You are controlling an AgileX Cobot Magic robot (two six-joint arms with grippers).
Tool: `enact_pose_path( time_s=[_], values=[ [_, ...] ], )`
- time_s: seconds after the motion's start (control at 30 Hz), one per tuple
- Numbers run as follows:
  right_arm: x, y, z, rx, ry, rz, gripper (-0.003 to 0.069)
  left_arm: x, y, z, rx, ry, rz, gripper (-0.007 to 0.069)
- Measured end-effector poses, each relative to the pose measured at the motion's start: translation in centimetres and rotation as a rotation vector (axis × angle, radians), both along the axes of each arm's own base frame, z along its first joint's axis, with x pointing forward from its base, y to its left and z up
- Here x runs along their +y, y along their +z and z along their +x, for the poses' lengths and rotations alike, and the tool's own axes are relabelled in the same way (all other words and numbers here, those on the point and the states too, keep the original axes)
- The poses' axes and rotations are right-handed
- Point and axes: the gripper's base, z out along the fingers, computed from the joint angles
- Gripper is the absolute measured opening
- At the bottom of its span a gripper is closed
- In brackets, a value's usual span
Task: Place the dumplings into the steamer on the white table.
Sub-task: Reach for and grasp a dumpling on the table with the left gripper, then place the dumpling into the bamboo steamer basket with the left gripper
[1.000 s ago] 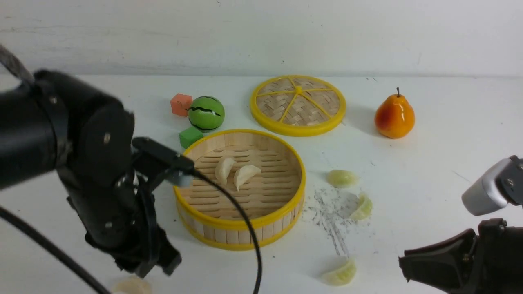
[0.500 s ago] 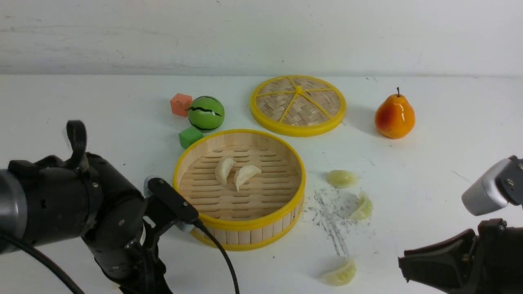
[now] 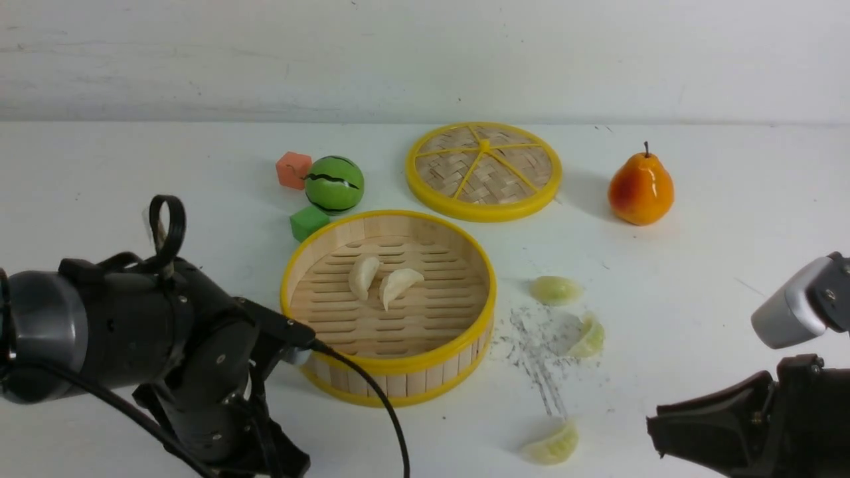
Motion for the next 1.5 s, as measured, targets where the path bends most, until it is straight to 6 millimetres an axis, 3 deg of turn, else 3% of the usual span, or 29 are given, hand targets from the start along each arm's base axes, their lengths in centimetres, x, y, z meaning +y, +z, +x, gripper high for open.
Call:
enact_pose_path(
  time_s=[0.17, 0.27, 0.4, 0.53, 0.63, 0.8, 0.9, 1.03, 1.1, 1.3, 1.5],
  values=[
    [0.0, 0.0, 0.0, 0.000, 0.000, 0.000, 0.0106, 0.2, 0.0, -0.3, 0.032, 0.049, 0.012, 0.0213],
    [0.0, 0.0, 0.0, 0.000, 0.000, 0.000, 0.0108, 0.3, -0.1, -0.5, 0.057, 0.074, 0.016, 0.0126],
    [0.0, 0.0, 0.0, 0.000, 0.000, 0.001, 0.0110, 0.3, 1.2, -0.8, 0.027, 0.099, -0.020, 0.0116],
    [0.0, 0.0, 0.0, 0.000, -0.002, 0.002, 0.0110, -0.2, 4.6, -0.4, -0.085, 0.114, -0.128, 0.0116],
    [0.0, 0.0, 0.0, -0.001, -0.003, 0.001, 0.0113, -1.3, 8.6, 0.9, -0.242, 0.123, -0.283, 0.0116],
    [0.0, 0.0, 0.1, 0.001, -0.007, 0.008, 0.0114, -3.6, 13.7, 4.4, -0.471, 0.100, -0.468, 0.0116],
    [0.0, -0.1, 0.2, 0.010, -0.008, 0.007, 0.0114, -4.8, 14.7, 6.8, -0.550, 0.042, -0.469, 0.0116],
    [0.0, -0.3, 0.4, 0.008, -0.022, 0.001, 0.0114, -6.3, 13.4, 10.6, -0.619, -0.104, -0.331, 0.0116],
    [0.0, -0.3, 0.5, 0.008, -0.023, 0.001, 0.0114, -6.6, 11.3, 12.1, -0.616, -0.175, -0.224, 0.0116],
    [0.0, -0.3, 0.5, 0.009, -0.024, 0.003, 0.0114, -6.6, 6.4, 14.3, -0.585, -0.273, -0.022, 0.0116],
    [0.0, -0.3, 0.5, 0.009, -0.024, 0.003, 0.0119, -6.8, 3.9, 15.3, -0.586, -0.238, 0.003, 0.0116]
  ],
)
